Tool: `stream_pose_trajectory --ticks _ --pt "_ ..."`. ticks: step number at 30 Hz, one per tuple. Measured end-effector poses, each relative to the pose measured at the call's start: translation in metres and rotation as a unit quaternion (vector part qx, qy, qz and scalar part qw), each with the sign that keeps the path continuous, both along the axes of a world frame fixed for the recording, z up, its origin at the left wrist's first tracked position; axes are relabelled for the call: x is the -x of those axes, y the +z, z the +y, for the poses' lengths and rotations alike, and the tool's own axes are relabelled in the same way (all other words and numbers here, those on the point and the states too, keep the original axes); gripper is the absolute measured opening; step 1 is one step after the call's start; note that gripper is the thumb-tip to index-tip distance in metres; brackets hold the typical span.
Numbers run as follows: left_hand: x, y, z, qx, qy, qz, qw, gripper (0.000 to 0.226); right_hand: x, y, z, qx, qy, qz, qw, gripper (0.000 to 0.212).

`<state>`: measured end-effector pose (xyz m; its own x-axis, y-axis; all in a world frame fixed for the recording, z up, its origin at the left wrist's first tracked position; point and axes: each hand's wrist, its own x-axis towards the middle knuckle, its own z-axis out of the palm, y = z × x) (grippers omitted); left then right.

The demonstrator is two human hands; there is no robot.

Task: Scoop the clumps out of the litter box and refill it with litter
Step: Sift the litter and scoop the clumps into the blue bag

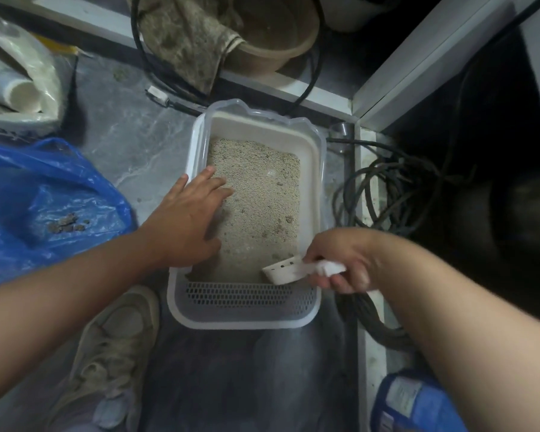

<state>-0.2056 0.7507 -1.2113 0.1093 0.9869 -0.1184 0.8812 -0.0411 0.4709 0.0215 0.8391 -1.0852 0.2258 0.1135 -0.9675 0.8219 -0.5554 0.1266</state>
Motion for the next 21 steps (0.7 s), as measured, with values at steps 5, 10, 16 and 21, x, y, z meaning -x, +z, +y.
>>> stream_pose_trajectory --ticks 5,10,16,21 --pt "-0.002 -0.002 0.001 0.003 0.003 -0.007 1.0 0.097 0.033 -0.011 0.039 0.092 0.085 -0.062 0.99 0.039" --pt "0.006 -0.001 -0.003 -0.003 0.007 -0.019 1.0 0.098 0.046 -0.038 0.044 0.095 0.172 -0.044 0.98 0.04" --pt "0.006 -0.002 -0.003 -0.008 0.004 -0.026 1.0 0.098 0.026 -0.047 0.025 0.179 -0.02 -0.015 0.983 0.041" --pt "0.005 -0.003 -0.003 -0.011 0.003 -0.032 0.999 0.097 -0.008 -0.041 0.019 0.099 -0.155 0.013 0.983 0.025"
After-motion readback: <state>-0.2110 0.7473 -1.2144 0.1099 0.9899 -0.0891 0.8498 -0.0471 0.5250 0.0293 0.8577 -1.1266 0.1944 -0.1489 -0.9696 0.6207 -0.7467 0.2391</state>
